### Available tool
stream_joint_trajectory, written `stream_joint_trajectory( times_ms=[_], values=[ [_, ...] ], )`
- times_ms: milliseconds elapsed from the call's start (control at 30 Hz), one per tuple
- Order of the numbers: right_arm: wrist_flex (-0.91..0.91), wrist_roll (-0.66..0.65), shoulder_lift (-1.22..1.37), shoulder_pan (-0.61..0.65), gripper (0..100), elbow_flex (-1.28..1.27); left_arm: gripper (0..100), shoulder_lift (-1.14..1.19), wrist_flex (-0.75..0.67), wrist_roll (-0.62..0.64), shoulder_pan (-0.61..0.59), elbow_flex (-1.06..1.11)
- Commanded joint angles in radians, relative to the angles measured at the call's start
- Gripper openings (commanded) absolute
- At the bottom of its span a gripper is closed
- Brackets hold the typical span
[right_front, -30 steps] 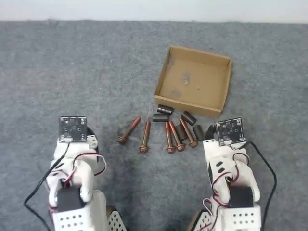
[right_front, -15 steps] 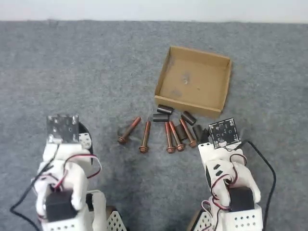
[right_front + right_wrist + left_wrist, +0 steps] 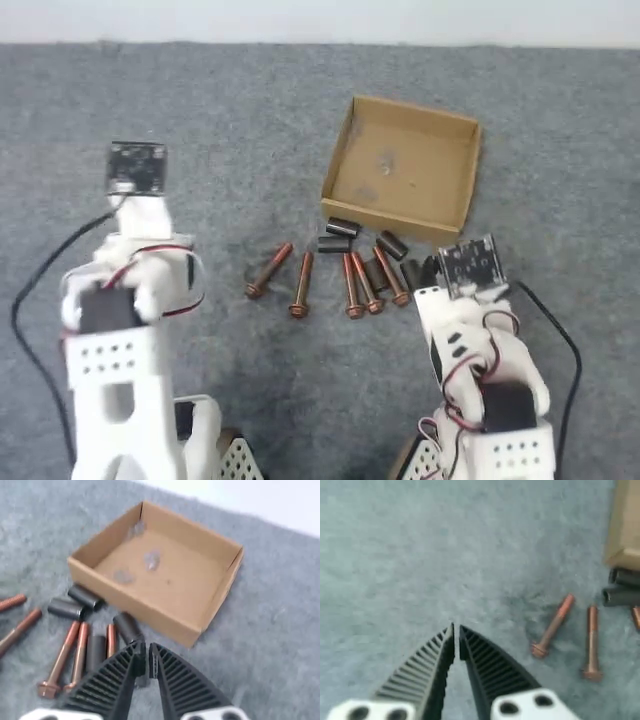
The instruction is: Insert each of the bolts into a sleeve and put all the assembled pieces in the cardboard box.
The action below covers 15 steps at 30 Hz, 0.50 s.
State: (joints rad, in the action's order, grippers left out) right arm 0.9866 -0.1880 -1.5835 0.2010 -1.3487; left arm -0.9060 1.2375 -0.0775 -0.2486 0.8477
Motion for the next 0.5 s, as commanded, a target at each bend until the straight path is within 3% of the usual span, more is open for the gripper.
stream_joint_trajectory(
  times_ms=[0,200,367,467],
  values=[
    [-0.016,-0.02,0.209,-0.002,0.9,0.144,1,0.109,-0.003,0.006,0.069,-0.048],
    [0.042,-0.018,0.585,-0.001,0.9,0.341,2,0.221,-0.13,0.193,0.11,-0.001],
    [0.081,-0.017,0.808,-0.001,0.9,0.442,16,0.273,-0.227,0.209,0.058,0.085],
    [0.068,-0.012,0.881,-0.001,0.9,0.465,17,0.279,-0.27,0.21,0.061,0.131]
  ],
)
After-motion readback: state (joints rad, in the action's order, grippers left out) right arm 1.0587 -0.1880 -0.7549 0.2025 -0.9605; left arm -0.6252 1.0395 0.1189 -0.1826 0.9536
